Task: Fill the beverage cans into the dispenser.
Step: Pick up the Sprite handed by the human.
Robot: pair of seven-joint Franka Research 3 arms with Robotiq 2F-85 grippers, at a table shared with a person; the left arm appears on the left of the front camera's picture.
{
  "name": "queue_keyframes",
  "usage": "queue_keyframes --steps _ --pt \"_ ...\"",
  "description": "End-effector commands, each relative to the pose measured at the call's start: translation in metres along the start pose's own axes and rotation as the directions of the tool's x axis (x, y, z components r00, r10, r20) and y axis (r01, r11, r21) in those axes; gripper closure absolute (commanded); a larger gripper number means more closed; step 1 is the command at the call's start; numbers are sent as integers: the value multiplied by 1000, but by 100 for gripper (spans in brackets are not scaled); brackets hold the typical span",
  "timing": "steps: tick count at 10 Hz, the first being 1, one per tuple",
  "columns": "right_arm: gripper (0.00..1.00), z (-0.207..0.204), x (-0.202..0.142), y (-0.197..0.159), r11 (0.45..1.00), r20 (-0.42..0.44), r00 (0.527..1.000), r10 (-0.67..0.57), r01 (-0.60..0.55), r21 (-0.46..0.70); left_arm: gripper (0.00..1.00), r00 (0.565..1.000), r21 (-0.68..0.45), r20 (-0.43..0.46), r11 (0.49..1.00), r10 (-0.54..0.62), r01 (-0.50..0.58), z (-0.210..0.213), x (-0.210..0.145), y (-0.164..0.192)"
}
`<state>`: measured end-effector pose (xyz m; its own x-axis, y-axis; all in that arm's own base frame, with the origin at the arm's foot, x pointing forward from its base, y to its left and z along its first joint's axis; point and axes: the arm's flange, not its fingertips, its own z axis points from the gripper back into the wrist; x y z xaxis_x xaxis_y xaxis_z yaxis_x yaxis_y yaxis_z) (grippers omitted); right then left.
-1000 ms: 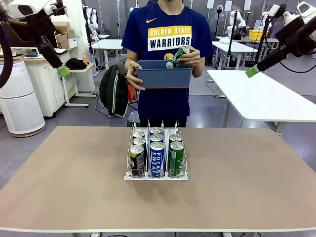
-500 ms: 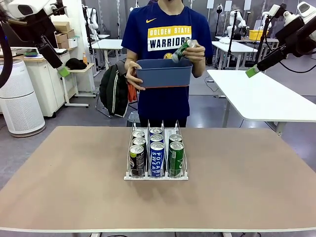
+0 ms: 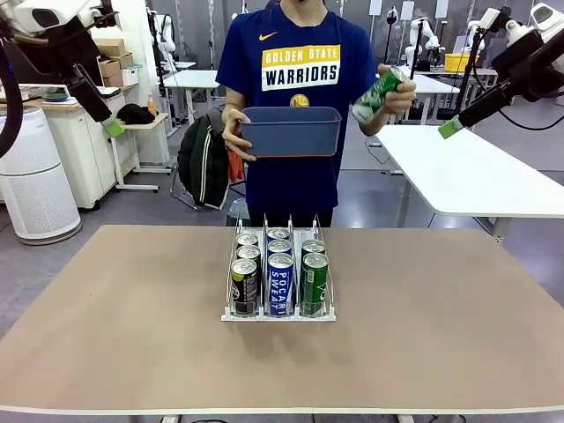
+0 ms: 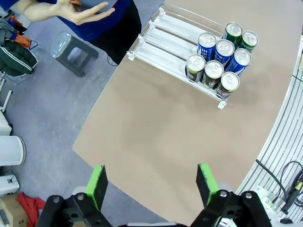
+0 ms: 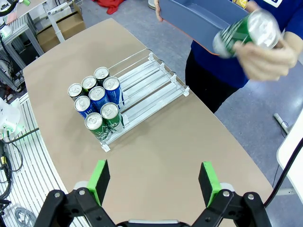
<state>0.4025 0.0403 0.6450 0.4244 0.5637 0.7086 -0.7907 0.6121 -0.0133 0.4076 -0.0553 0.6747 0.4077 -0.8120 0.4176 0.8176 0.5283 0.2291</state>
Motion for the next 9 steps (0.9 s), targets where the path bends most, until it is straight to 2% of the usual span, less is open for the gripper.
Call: queue_keyframes --steps 1,9 --pt "0 -1 -1 0 1000 -1 1000 0 0 1 0 1000 -6 -8 1000 -5 5 1 -3 0" --pt "0 0 0 0 1000 0 1000 0 0 0 0 1000 -6 -8 1000 -5 5 1 -3 0"
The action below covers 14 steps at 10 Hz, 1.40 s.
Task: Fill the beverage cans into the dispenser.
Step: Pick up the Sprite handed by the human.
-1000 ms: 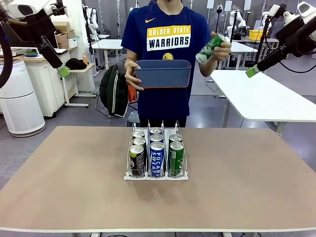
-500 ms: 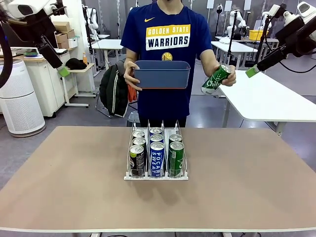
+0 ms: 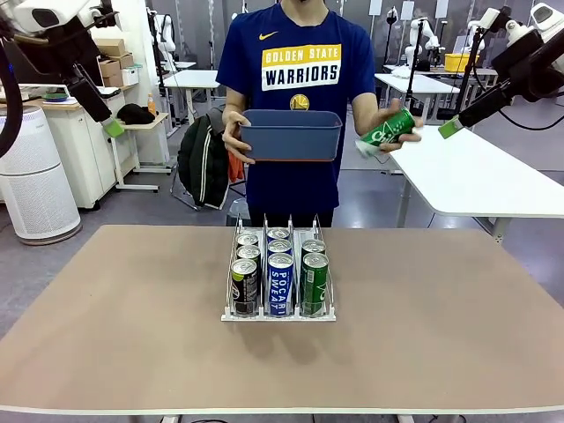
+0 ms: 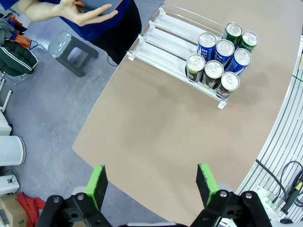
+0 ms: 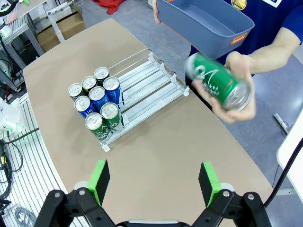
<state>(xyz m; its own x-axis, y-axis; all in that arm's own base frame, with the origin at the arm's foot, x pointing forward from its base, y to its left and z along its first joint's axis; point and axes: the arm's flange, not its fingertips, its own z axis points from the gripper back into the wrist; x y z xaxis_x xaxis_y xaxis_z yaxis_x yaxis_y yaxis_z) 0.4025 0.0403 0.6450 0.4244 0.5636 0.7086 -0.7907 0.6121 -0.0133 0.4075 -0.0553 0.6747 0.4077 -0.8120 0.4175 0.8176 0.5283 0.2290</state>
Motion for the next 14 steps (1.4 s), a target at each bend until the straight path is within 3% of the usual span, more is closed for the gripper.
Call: queue_keyframes --steps 1,3,14 --pt "0 0 -2 1 1000 -24 1000 8 -7 26 0 1000 -6 -8 1000 -5 5 1 -3 0" --pt "0 1 4 2 999 -62 998 24 -22 41 0 1000 -6 -8 1000 -5 5 1 -3 0" --pt "0 -3 1 0 998 -83 996 19 -15 55 0 1000 -6 -8 1000 -5 5 1 -3 0"
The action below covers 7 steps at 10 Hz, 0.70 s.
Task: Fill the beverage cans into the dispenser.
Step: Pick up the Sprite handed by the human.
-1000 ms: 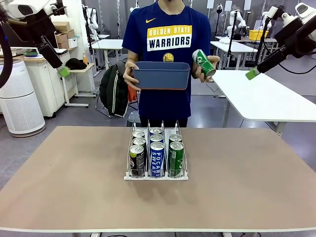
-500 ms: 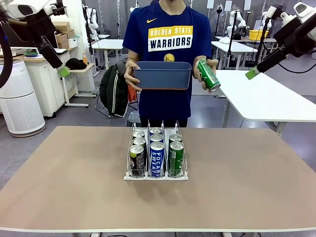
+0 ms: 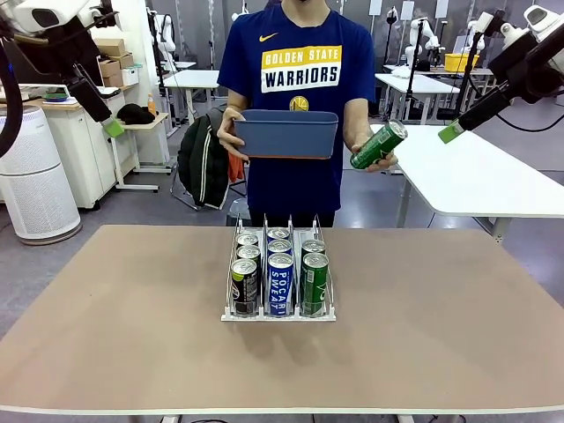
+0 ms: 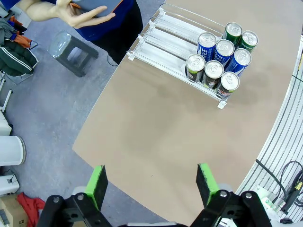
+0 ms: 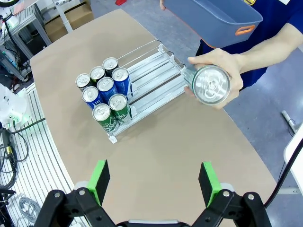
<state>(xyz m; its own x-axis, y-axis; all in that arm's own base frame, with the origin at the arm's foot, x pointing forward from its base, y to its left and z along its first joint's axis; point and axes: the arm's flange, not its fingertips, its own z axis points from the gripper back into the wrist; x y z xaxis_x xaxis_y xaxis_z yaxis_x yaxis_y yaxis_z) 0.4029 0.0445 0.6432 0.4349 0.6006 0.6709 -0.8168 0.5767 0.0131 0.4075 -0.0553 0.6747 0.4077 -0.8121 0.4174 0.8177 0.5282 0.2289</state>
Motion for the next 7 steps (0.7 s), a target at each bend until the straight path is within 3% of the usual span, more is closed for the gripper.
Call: queue_keyframes --steps 1,5,7 --pt "0 -1 1 -2 1000 -32 999 -2 2 12 0 1000 -6 -8 1000 -5 5 1 -3 0" --pt "0 -24 22 -9 997 -154 986 59 -51 52 0 1000 -6 -8 1000 -5 5 1 -3 0" --pt "0 -47 28 -11 995 -170 982 87 -78 62 0 1000 -6 -8 1000 -5 5 1 -3 0"
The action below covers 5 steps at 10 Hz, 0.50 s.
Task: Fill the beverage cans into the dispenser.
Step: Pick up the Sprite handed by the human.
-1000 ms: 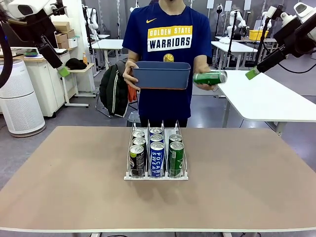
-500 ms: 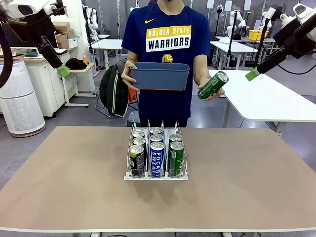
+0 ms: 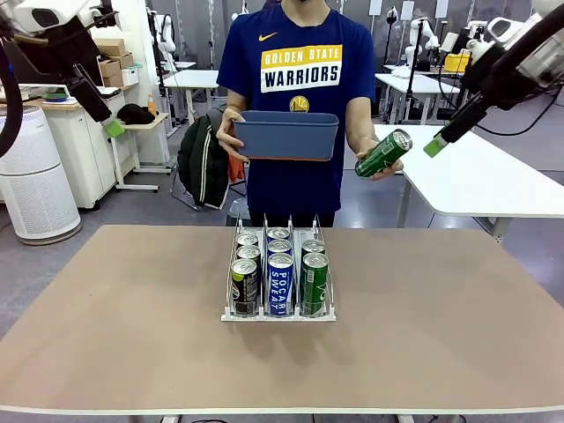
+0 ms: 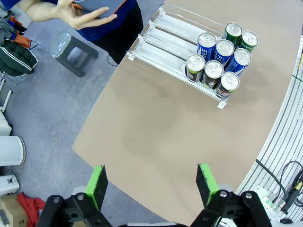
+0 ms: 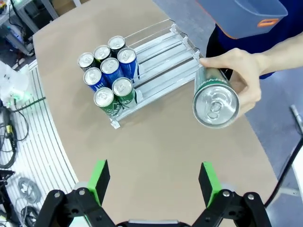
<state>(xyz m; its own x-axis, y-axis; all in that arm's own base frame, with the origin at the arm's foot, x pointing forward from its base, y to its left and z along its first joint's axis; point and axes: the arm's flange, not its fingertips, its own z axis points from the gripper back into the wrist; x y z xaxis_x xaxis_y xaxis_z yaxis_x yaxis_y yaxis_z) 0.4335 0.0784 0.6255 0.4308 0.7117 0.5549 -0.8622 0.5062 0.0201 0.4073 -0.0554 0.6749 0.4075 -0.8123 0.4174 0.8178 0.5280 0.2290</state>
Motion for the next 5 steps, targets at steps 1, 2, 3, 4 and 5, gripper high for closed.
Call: queue_keyframes --steps 1,2,3,4,5 --pt "0 -11 9 -8 998 -4 1000 24 -24 -63 0 1000 -6 -8 1000 -4 4 1 -3 0" --pt "0 -19 14 -9 992 6 1000 30 -29 -126 0 1000 -6 -8 1000 -4 4 1 -3 0" --pt "0 -25 17 -10 985 12 999 39 -37 -168 0 1000 -6 -8 1000 -4 4 1 -3 0" --pt "0 -32 21 -11 978 19 999 43 -38 -203 0 1000 -6 -8 1000 -4 4 1 -3 0" --pt "0 -37 24 -12 974 10 999 47 -44 -222 0 1000 -6 -8 1000 -4 4 1 -3 0"
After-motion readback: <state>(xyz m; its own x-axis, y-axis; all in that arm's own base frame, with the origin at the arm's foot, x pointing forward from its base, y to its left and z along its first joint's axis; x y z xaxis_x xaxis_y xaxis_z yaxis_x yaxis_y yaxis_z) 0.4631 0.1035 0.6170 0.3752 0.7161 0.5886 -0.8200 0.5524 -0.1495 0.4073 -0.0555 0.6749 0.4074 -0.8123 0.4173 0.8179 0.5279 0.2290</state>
